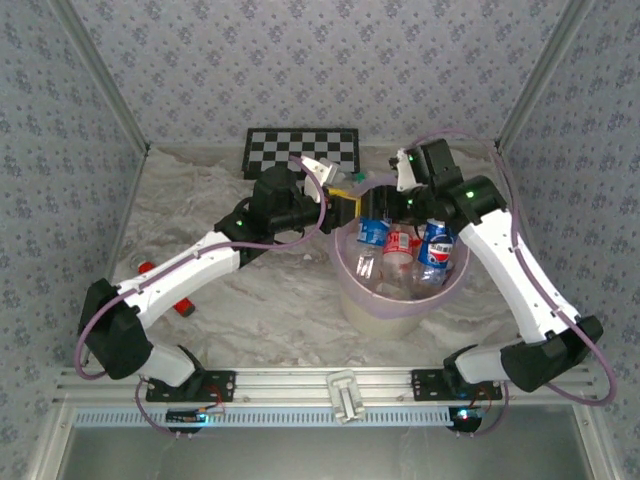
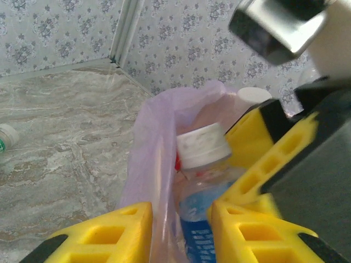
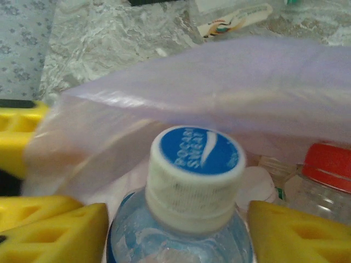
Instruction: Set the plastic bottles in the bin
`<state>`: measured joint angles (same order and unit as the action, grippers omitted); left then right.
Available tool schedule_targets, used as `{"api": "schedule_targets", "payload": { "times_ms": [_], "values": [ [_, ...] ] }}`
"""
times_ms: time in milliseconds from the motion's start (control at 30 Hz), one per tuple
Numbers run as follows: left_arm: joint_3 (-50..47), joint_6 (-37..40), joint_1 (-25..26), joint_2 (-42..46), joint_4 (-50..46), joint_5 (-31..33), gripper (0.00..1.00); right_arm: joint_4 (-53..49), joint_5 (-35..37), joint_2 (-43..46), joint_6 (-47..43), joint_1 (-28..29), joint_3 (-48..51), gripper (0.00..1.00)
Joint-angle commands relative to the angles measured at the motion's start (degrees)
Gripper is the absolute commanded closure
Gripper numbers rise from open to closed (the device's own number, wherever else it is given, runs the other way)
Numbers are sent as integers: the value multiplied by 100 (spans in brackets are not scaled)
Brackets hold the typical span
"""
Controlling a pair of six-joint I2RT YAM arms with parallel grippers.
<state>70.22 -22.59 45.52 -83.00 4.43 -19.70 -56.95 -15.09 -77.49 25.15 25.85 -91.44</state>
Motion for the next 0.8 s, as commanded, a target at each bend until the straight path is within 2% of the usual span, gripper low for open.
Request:
{"api": "schedule_targets", "payload": {
  "times_ms": [0,167,267,367,500,633,767],
  "values": [
    [185,128,64,106,-38,0,66,-480,-107,42,-260,-76,-792,23],
    [190,208,71,208,-147,85,66,-698,59,-29,-516,-239,-1211,20],
    [177,295,64,301,-203,161,66,-583,125,-112,-545,-254,-1180,27],
    [194,355,64,371,-261,175,66,-461,34,-238,-515,-135,-996,39],
    [211,456,70,468,-378,289,65,-236,47,-193,-344,-66,-344,53],
    [300,573,48,483,-487,310,64,2,-44,-91,-168,-88,187,56],
    [492,716,-12,511,-653,322,60,-62,-38,-14,-179,-120,-131,57]
  ]
}}
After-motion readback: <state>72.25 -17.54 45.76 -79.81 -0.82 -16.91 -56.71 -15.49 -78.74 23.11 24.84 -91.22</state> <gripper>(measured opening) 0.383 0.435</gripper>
